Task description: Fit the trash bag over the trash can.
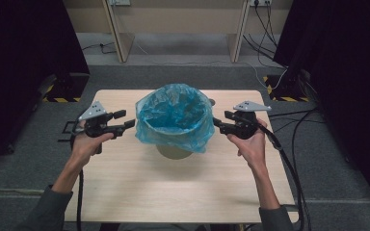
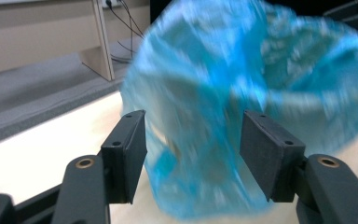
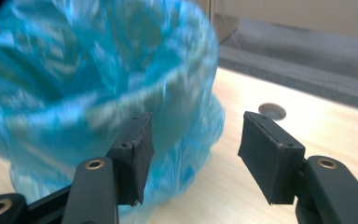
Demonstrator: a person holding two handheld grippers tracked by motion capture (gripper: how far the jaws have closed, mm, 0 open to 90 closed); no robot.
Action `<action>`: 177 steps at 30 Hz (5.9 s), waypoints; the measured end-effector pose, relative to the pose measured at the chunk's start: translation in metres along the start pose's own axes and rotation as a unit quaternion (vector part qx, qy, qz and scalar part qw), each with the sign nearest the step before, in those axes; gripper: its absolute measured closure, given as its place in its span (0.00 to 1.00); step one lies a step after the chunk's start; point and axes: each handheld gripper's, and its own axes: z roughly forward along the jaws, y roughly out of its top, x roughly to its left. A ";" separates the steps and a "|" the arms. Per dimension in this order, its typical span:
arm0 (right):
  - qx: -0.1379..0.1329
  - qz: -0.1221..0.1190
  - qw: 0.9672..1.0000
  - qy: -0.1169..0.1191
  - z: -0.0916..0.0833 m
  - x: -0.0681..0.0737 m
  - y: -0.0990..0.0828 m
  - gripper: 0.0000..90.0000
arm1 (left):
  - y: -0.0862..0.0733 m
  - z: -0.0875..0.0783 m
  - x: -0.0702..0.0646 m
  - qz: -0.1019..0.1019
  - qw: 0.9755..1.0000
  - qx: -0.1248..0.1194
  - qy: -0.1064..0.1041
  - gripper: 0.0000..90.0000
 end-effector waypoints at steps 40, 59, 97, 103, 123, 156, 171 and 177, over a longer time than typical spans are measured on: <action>0.006 0.001 1.000 0.017 0.038 0.005 0.025 0.54 | -0.014 0.101 0.059 -0.093 0.994 0.060 0.022 0.99; -0.002 -0.011 1.000 -0.005 0.046 0.001 0.050 0.50 | 0.002 0.056 0.055 -0.064 0.996 0.047 0.050 0.59; -0.007 -0.018 1.000 -0.018 0.037 -0.002 0.046 0.43 | 0.101 0.135 -0.031 -0.002 0.991 0.126 -0.049 0.41; -0.033 -0.002 0.999 -0.019 0.012 -0.010 0.037 0.42 | 0.103 0.153 -0.040 0.007 0.988 0.151 -0.041 0.36; -0.016 0.022 0.999 -0.047 -0.017 -0.032 -0.030 0.42 | 0.067 0.203 -0.038 0.008 0.976 0.213 -0.039 0.33; -0.018 0.037 0.998 -0.041 -0.017 -0.033 -0.046 0.42 | 0.090 0.187 -0.068 0.028 0.985 0.161 -0.060 0.32; -0.010 0.062 0.997 -0.045 -0.020 -0.041 -0.072 0.41 | 0.086 0.178 -0.047 -0.002 0.984 0.179 -0.024 0.30; -0.012 0.067 0.997 -0.042 -0.019 -0.042 -0.075 0.41 | 0.073 0.190 -0.036 -0.027 0.979 0.204 -0.001 0.29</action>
